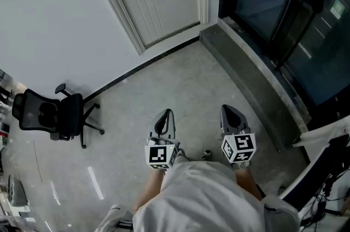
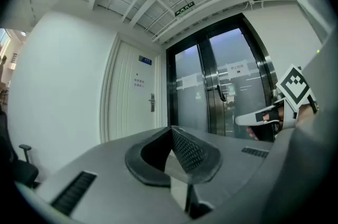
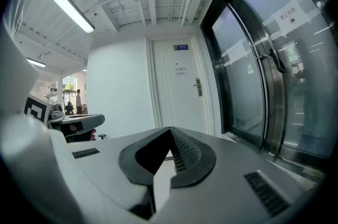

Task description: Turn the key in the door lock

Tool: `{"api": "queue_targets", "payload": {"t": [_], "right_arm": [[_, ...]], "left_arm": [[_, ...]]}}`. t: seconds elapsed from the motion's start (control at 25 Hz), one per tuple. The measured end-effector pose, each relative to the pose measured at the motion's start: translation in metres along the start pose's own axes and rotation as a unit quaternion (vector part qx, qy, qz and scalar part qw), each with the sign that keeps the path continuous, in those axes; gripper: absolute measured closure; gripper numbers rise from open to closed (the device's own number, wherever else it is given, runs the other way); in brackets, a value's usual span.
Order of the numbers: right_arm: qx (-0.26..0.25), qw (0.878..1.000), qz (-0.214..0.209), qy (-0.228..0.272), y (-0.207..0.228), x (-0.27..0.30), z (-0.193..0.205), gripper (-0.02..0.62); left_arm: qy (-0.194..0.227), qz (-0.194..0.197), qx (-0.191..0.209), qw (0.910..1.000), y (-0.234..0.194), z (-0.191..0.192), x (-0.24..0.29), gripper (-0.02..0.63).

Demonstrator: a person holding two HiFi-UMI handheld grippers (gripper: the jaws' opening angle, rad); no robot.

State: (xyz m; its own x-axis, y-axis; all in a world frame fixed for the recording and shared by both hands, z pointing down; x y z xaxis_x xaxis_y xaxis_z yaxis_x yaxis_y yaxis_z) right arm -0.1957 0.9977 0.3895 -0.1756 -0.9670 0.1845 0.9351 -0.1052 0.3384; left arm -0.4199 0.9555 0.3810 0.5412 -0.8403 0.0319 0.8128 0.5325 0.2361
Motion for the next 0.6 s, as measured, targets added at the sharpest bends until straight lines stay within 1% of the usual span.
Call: {"api": "queue_targets", "payload": {"t": [0.08,0.16,0.28,0.48,0.6], "right_arm": [[-0.004,1.000,0.007,-0.004,0.012,-0.003,0.003,0.594],[-0.001,1.000,0.015,-0.003,0.019,-0.005,0.002,0.594],[0.005,1.000,0.015,0.006,0.018,-0.008,-0.004,0.594],[-0.015,1.000,0.009,0.002,0.008,-0.010,-0.006,0.594],[-0.011,1.000,0.025,0.006,0.011,-0.009,-0.005,0.594]], "left_arm": [[-0.012,0.002,-0.003,0.9999,0.011,0.006,-0.002,0.595],[-0.011,0.003,-0.005,0.9999,0.017,0.005,-0.002,0.597],[-0.006,0.008,-0.003,0.9999,0.017,0.001,-0.002,0.595],[-0.010,0.006,-0.008,0.9999,0.011,0.001,0.003,0.597],[-0.007,0.011,-0.009,0.9999,0.010,0.000,0.008,0.595]]}}
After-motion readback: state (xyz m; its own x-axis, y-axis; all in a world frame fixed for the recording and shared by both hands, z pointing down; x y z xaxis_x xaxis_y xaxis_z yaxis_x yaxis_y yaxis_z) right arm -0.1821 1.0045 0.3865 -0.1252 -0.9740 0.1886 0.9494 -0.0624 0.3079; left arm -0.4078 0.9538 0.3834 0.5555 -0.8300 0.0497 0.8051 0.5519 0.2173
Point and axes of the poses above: the fingertips, and each gripper's own axes: x forward along the fingers, y to its right, z out of its underside, the point moved 6 cm from there along -x, backward along the fingers, and after that the axes turned 13 degrees about x, right-handed, at the moved point
